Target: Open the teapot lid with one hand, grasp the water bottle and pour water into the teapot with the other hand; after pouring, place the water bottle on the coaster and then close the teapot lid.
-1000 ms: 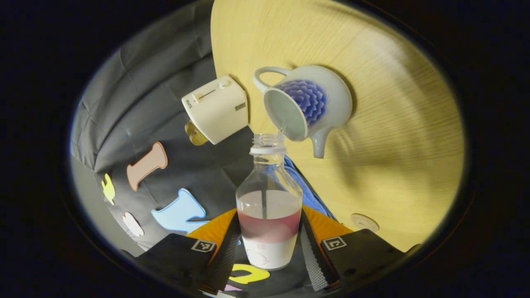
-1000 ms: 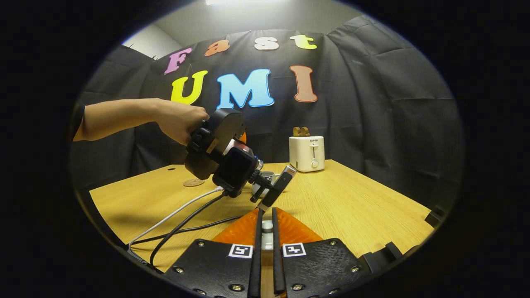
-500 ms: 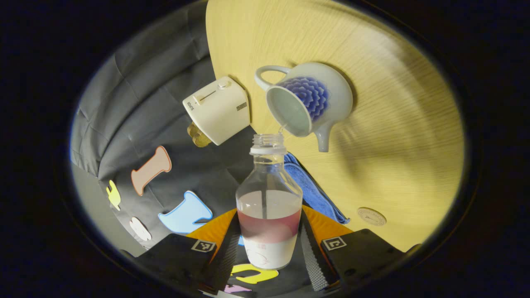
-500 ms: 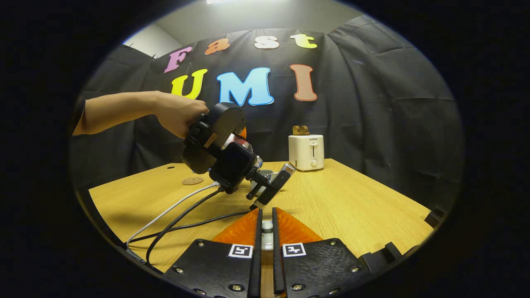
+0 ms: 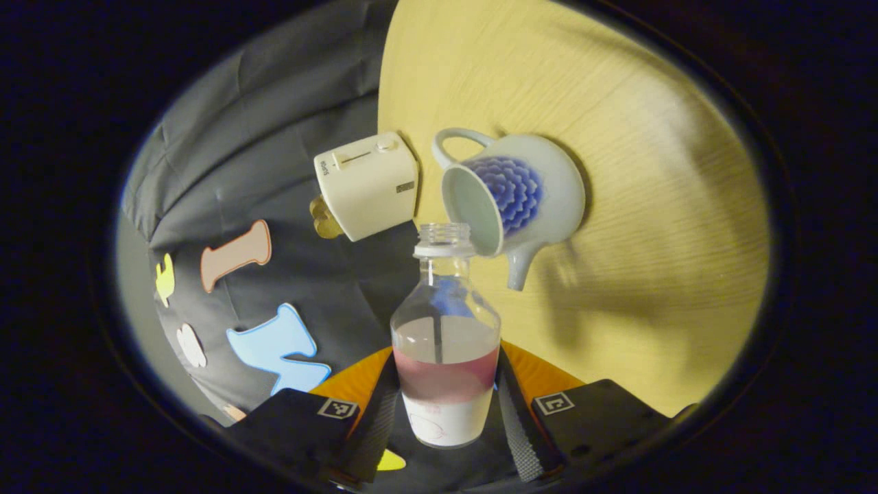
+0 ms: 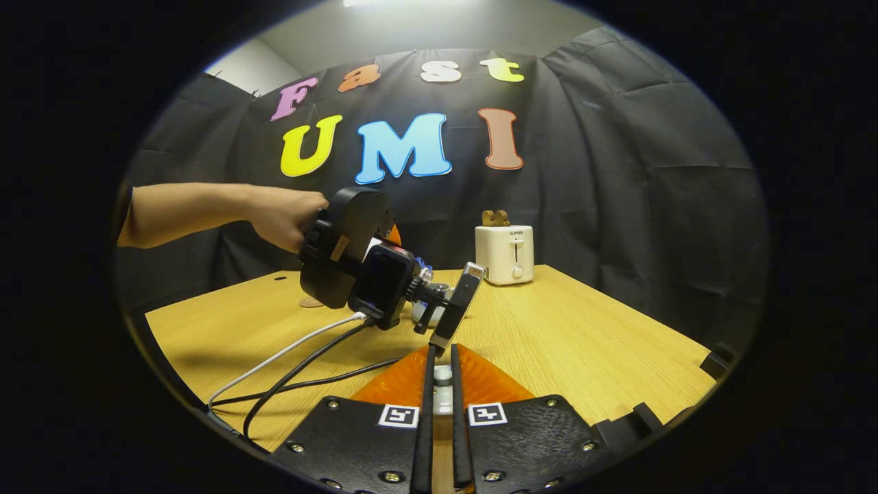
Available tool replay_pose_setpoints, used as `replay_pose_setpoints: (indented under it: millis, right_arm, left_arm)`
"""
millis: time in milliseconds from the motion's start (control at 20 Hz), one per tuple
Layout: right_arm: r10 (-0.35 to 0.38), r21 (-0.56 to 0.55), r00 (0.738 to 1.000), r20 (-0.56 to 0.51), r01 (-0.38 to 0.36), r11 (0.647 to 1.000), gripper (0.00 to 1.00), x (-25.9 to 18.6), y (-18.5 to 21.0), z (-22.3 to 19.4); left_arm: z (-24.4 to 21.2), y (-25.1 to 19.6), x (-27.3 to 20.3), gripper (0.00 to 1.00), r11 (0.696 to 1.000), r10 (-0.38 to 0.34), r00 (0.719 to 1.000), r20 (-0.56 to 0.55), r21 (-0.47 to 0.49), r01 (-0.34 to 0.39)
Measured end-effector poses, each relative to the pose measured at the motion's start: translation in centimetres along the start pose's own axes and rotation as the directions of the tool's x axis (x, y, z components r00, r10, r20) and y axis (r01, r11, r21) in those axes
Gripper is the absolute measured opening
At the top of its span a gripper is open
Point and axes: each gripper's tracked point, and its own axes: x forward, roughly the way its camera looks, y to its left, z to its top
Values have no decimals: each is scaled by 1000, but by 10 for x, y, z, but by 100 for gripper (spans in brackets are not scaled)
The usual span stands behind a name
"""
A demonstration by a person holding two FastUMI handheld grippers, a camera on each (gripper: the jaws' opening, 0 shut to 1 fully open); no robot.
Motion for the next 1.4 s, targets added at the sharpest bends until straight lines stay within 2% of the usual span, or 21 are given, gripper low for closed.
replay_pose_setpoints:
  millis: [200, 300, 350, 450, 500, 650, 750, 800, 850, 900, 1050, 1150, 1300, 1400]
  right_arm:
    - [-10, -2, 1000, 15, 11, 1000, 12, 0, -4, 6]
    - [1, 5, 1000, 7, -1, 1000, 12, 1, 0, 6]
    - [7, 5, 1000, 10, -7, 1000, 12, 0, 3, 9]
    - [17, -8, 1000, 19, -17, 1000, 12, 1, 8, 16]
    - [29, -18, 999, 32, -28, 999, 12, 2, 14, 23]
    - [44, -40, 997, 59, -41, 998, 12, 8, 20, 36]
    - [51, -50, 996, 76, -48, 998, 12, 16, 25, 45]
    - [53, -58, 995, 83, -48, 997, 12, 21, 26, 49]
    - [56, -64, 994, 91, -51, 997, 12, 27, 27, 53]
    - [63, -72, 994, 91, -57, 996, 12, 34, 31, 55]
    - [77, -78, 993, 85, -70, 994, 12, 43, 39, 56]
    - [92, -82, 993, 80, -85, 993, 12, 49, 48, 54]
    - [108, -86, 991, 77, -102, 991, 12, 56, 56, 55]
    - [112, -86, 991, 76, -105, 991, 12, 62, 57, 55]
  left_arm:
    - [3, -7, -4, 86, 982, 15, 998, 59, -187, -4]
    - [-1, -12, -4, 86, 953, 25, 996, 81, -303, 1]
    - [-2, -11, -6, 86, 925, 45, 994, 97, -381, -5]
    - [-7, -6, -19, 86, 880, 84, 990, 116, -474, -19]
    - [-17, -6, -30, 86, 833, 111, 986, 123, -553, -25]
    - [-32, -6, -45, 86, 734, 149, 981, 126, -679, -25]
    - [-53, -3, -58, 86, 619, 198, 974, 109, -784, -38]
    - [-66, -6, -69, 86, 490, 223, 969, 105, -872, -18]
    - [-76, -7, -74, 85, 382, 243, 965, 101, -924, 0]
    - [-103, -12, -77, 85, 236, 268, 961, 72, -972, 7]
    - [-130, -24, -77, 85, 91, 269, 962, 45, -996, 21]
    - [-153, -34, -73, 85, -36, 270, 963, 15, -999, 25]
    - [-191, -39, -69, 85, -154, 286, 957, -44, -988, 1]
    - [-209, -38, -65, 84, -209, 292, 954, -65, -978, -2]
